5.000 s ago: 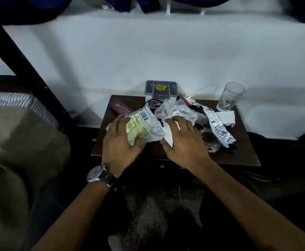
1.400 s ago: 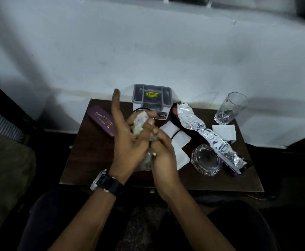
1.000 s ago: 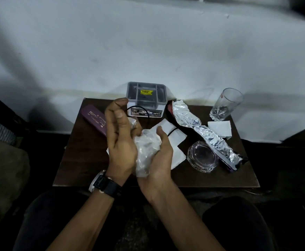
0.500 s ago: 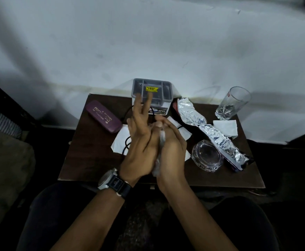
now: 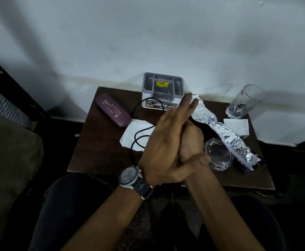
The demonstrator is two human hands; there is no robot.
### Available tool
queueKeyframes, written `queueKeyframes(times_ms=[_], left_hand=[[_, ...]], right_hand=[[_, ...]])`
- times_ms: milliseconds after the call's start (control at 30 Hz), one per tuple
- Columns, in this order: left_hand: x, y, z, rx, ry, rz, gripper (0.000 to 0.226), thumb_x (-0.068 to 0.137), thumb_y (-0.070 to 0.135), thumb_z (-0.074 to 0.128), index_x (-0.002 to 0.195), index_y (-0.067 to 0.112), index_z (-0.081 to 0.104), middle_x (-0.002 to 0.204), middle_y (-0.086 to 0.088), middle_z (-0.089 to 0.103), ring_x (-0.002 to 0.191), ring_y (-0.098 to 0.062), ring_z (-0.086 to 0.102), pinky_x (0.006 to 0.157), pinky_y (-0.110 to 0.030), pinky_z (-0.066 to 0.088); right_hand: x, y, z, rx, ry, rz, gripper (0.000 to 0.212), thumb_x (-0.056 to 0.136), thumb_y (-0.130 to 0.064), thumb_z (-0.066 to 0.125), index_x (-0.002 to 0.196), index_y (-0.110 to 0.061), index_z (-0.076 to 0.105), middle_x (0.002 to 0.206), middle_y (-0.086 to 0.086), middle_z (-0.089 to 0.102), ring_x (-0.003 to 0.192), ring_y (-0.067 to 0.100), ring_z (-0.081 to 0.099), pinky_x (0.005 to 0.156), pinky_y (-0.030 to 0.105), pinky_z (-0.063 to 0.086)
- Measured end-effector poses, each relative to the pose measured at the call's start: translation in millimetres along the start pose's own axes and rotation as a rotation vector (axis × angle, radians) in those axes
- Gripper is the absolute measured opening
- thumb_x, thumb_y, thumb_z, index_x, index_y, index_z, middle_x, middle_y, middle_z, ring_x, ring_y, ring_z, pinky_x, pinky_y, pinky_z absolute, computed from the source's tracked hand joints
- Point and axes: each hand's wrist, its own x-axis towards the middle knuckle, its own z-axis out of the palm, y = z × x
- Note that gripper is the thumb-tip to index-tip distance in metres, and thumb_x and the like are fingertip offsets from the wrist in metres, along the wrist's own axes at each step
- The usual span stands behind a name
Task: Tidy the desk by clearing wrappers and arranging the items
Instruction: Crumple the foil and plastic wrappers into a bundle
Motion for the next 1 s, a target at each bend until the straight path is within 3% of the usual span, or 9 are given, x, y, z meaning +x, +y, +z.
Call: queueKeyframes(times_ms=[133, 200, 300, 400, 433, 500, 600, 767, 1000], left_hand=[[-5, 3, 16, 0.041, 0.073, -0.091, 0.096, 0.090, 0.045, 0.067, 0.162, 0.008, 0.016, 0.162, -0.013, 0.047, 0.150, -0.021, 0.046, 0.123, -0.057, 0.029], [-6, 9, 23, 0.008, 0.182, -0.158, 0.086, 0.094, 0.037, 0.066, 0.162, 0.009, 0.021, 0.148, -0.010, 0.061, 0.138, -0.016, 0.059, 0.118, -0.055, 0.039], [-4, 12, 31, 0.002, 0.282, -0.223, 0.070, 0.099, 0.024, 0.063, 0.159, 0.019, 0.027, 0.126, -0.004, 0.070, 0.110, -0.016, 0.069, 0.095, -0.040, 0.056], [3, 9, 27, 0.009, 0.338, -0.269, 0.060, 0.101, 0.016, 0.057, 0.154, 0.023, 0.030, 0.118, -0.006, 0.071, 0.092, -0.015, 0.069, 0.082, -0.031, 0.058], [5, 5, 22, 0.015, 0.385, -0.291, 0.055, 0.102, 0.016, 0.055, 0.151, 0.021, 0.033, 0.115, -0.005, 0.072, 0.088, -0.015, 0.070, 0.078, -0.031, 0.058], [10, -6, 16, -0.031, 0.491, -0.343, 0.046, 0.103, 0.013, 0.052, 0.147, 0.014, 0.039, 0.113, 0.012, 0.071, 0.089, -0.010, 0.072, 0.075, -0.034, 0.059], [14, -26, 6, -0.039, 0.601, -0.319, 0.038, 0.102, 0.005, 0.057, 0.138, -0.003, 0.044, 0.118, 0.041, 0.058, 0.105, 0.015, 0.063, 0.085, -0.012, 0.051], [11, -39, -2, -0.041, 0.607, -0.435, 0.056, 0.087, 0.031, 0.083, 0.129, 0.011, 0.052, 0.122, -0.004, 0.066, 0.097, 0.001, 0.065, 0.087, -0.016, 0.052], [13, -48, -3, -0.122, 0.593, -0.560, 0.060, 0.077, 0.037, 0.083, 0.129, 0.027, 0.054, 0.126, 0.010, 0.064, 0.101, 0.011, 0.061, 0.084, -0.004, 0.046]], right_hand=[[-9, -2, -25, 0.312, -0.024, 0.105, 0.060, 0.109, -0.048, 0.034, 0.084, -0.018, 0.080, 0.090, 0.001, 0.073, 0.092, 0.006, 0.072, 0.105, 0.026, 0.045], [-17, -6, -31, 0.449, -0.074, 0.191, 0.084, 0.102, -0.069, 0.025, 0.112, -0.003, 0.076, 0.113, 0.016, 0.069, 0.118, 0.029, 0.068, 0.115, 0.042, 0.042], [-19, -7, -40, 0.562, -0.139, 0.242, 0.085, 0.104, -0.070, 0.022, 0.088, -0.009, 0.080, 0.085, 0.007, 0.075, 0.093, 0.020, 0.076, 0.084, 0.028, 0.060], [-14, -17, -31, 0.493, -0.056, 0.095, 0.076, 0.116, -0.022, 0.018, 0.080, -0.014, 0.084, 0.078, -0.026, 0.076, 0.072, -0.017, 0.069, 0.064, 0.003, 0.052], [-8, -12, -25, 0.429, -0.003, 0.005, 0.062, 0.115, -0.011, 0.021, 0.100, -0.003, 0.080, 0.099, -0.027, 0.077, 0.083, -0.022, 0.067, 0.073, 0.001, 0.051], [1, -13, -20, 0.246, 0.040, 0.071, 0.047, 0.114, -0.036, 0.032, 0.127, -0.010, 0.068, 0.130, 0.005, 0.072, 0.112, 0.001, 0.070, 0.102, 0.024, 0.054], [23, -8, -38, -0.256, 0.110, -0.055, 0.035, 0.105, -0.040, 0.055, 0.128, -0.019, 0.070, 0.128, 0.003, 0.071, 0.119, 0.014, 0.065, 0.103, 0.033, 0.048], [65, 17, -97, -1.297, 0.144, -0.114, 0.049, 0.090, -0.025, 0.071, 0.137, -0.018, 0.062, 0.149, 0.015, 0.043, 0.139, 0.041, 0.039, 0.113, 0.049, 0.040], [82, 38, -115, -1.501, 0.046, -0.057, 0.044, 0.089, -0.027, 0.075, 0.133, -0.026, 0.068, 0.152, 0.014, 0.036, 0.142, 0.042, 0.031, 0.114, 0.052, 0.034]])
